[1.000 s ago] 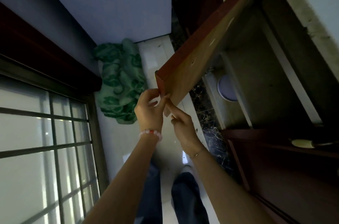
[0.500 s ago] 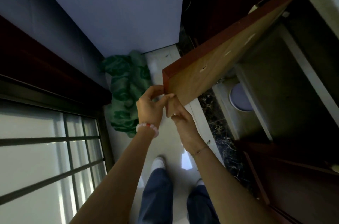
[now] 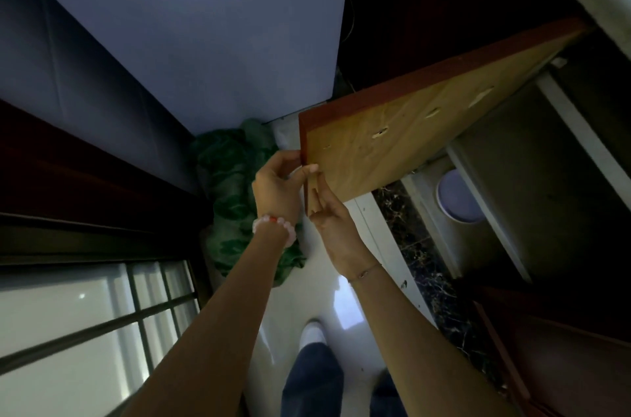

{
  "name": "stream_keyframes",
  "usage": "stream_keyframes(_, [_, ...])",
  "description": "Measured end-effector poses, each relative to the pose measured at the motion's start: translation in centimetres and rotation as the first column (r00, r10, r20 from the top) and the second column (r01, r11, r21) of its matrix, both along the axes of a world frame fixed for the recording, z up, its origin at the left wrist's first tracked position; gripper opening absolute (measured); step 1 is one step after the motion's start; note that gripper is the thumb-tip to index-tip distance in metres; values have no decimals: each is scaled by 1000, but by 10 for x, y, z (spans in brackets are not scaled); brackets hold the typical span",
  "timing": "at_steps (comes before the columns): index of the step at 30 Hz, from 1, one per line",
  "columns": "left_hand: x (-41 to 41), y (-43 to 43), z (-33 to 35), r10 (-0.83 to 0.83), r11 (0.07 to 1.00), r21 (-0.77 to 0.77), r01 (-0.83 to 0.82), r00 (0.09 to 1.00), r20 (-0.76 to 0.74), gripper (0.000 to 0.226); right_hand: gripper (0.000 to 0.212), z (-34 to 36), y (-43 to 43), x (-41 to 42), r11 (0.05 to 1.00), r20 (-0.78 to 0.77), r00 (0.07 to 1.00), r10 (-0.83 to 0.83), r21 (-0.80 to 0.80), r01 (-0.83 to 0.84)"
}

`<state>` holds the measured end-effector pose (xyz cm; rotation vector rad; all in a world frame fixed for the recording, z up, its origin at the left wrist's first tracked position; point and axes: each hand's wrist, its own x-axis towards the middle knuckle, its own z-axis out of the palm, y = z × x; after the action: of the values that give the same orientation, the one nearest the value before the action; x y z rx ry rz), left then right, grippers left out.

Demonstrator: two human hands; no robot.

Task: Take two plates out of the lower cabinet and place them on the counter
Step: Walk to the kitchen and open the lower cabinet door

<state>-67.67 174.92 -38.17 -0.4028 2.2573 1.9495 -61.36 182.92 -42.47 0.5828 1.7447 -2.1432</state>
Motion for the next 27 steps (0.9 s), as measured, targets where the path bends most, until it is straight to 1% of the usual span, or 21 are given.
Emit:
stream_keyframes(1, [-6, -1, 1, -3, 1000, 9, 3, 1000, 4, 18, 69, -2, -1, -5, 1000, -18, 1000, 5, 20, -4])
stream_keyframes(3, [-17, -4, 2, -12, 1000, 25, 12, 1000, 10, 18, 77, -5, -2, -16, 999, 4, 1000, -25, -30, 25])
stream_keyframes(4, [-23, -5, 2, -17, 1000, 25, 17, 1000, 9, 18, 74, -6, -4, -21, 998, 16, 999, -35, -45, 35])
stream_keyframes(6, [-32, -6, 3, -19, 1000, 12, 19, 1000, 13, 17, 62, -6, -5, -30, 999, 4, 1000, -27, -43, 27])
stream_keyframes(7, [-35, -6, 4, -16, 1000, 12, 16, 1000, 17, 17, 60, -6, -5, -34, 999, -2, 1000, -28, -37, 28])
stream_keyframes(11, [-40, -6, 4, -21, 999, 25, 21, 1000, 12, 18, 70, -9, -2, -37, 999, -12, 1000, -9, -31, 9])
stream_keyframes(14, [-33, -5, 1, -11, 1000, 28, 11, 1000, 12, 19, 68, -10, -1, -30, 999, -22, 999, -31, -44, 30])
stream_keyframes(19, [-17, 0, -2, 32, 999, 37, -32, 999, -8, 19, 72, -3, 2, -17, 994, -20, 998, -58, -94, 56])
stream_keyframes(24, [4, 8, -5, 88, 996, 31, -89, 996, 15, 35, 66, 7, 19, 5, 986, -34, 990, -138, -101, 134])
stream_keyframes(27, [26, 16, -10, 123, 992, 9, -123, 992, 33, 34, 63, 13, 32, 21, 977, -39, 979, -198, -82, 194])
